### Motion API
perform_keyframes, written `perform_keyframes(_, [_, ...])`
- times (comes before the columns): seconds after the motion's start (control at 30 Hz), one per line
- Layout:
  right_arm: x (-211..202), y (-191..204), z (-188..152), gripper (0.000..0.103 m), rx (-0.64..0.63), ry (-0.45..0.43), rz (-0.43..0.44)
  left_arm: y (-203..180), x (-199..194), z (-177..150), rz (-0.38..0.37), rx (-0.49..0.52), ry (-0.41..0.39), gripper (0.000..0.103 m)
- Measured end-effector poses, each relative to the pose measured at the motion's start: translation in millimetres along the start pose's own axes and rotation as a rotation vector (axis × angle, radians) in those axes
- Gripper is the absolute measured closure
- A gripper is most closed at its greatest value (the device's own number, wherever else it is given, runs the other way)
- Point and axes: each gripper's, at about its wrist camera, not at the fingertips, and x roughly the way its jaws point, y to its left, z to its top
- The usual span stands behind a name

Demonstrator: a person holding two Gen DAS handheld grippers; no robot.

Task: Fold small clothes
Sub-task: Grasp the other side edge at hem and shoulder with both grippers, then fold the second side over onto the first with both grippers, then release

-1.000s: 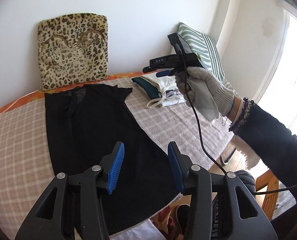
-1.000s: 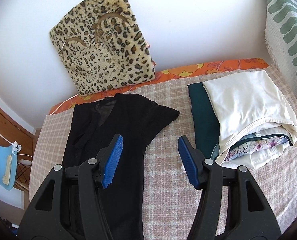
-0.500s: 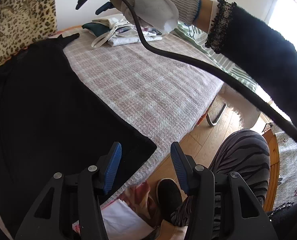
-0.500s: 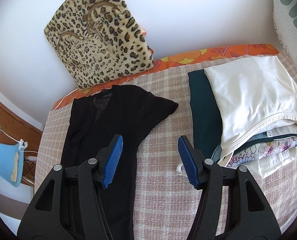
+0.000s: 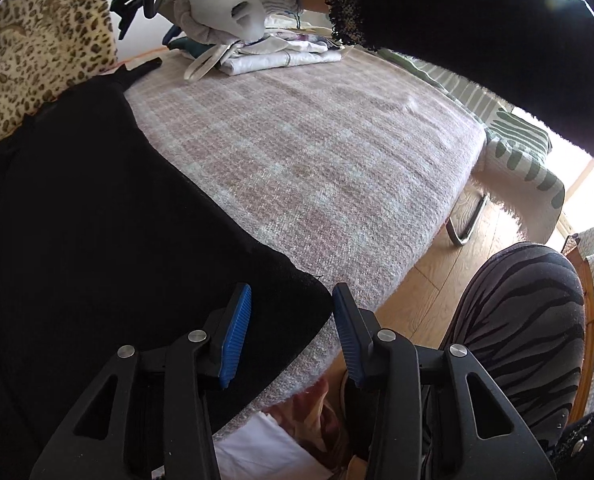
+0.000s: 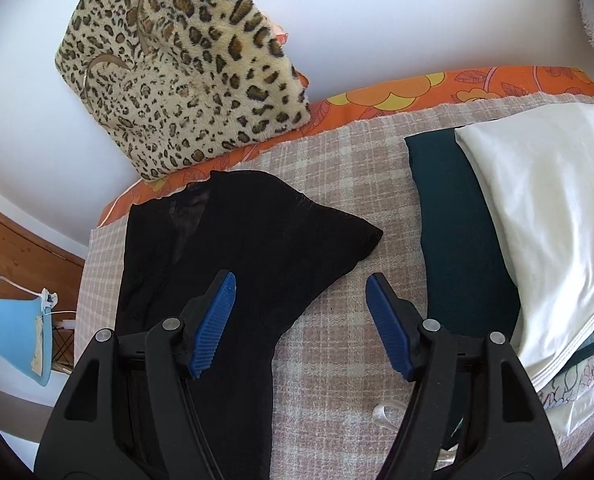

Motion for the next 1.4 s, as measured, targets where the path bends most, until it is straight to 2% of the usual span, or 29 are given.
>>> perform_keyframes(0.07, [14.6, -1.5, 2.6, 0.032, 0.01, 0.011, 0.001, 7.5, 1.2, 1.8, -0.002, -0.018, -0.01, 0.085])
perform_keyframes(0.17, [34.5, -3.1, 4.5, 0.032, 0.014, 0.032, -0.012, 20.6, 0.9, 2.1, -0.035, -0.07, -0.021, 0.095])
perform_keyframes(0.3, [52.9, -6.2, 3.8, 0.032, 0.013, 0.043, -0.047, 28.2, -1.1, 0.5, -0.072, -0.126, -0.04, 0.098])
perform_keyframes(0.47, [55.5, -6.5, 7.2, 0.034, 0.015, 0.02, -0.056, 36.2, -10.6, -2.2, -0.121, -0.212, -0.072, 0.098])
perform_keyframes(0.53, [56.8, -2.8, 7.5, 0.049, 0.003, 0.017, -0.059, 39.6, -14.5, -4.2, -0.14, -0.252, -0.09, 0.098])
perform_keyframes(0.57, [58.1, -0.6, 7.4, 0.053, -0.005, 0.017, -0.062, 41.7, -15.4, -5.1, -0.151, -0.273, -0.096, 0.098])
perform_keyframes(0.63, [60.5, 3.4, 7.0, 0.075, -0.015, 0.02, -0.065, 44.1, -16.4, -6.4, -0.16, -0.297, -0.101, 0.098])
perform_keyframes(0.7, [62.9, 6.1, 7.2, 0.093, -0.01, 0.029, -0.06, 44.2, -17.5, -6.8, -0.167, -0.308, -0.109, 0.098])
perform_keyframes(0.97, [40.8, 26.7, 18.8, 0.097, -0.024, -0.03, -0.075, 48.8, -29.3, -10.9, -0.196, -0.34, -0.151, 0.099])
perform_keyframes(1.4, [33.0, 112.3, 18.3, 0.098, -0.154, -0.055, -0.097, 81.4, -51.7, -39.0, -0.2, -0.436, -0.215, 0.099])
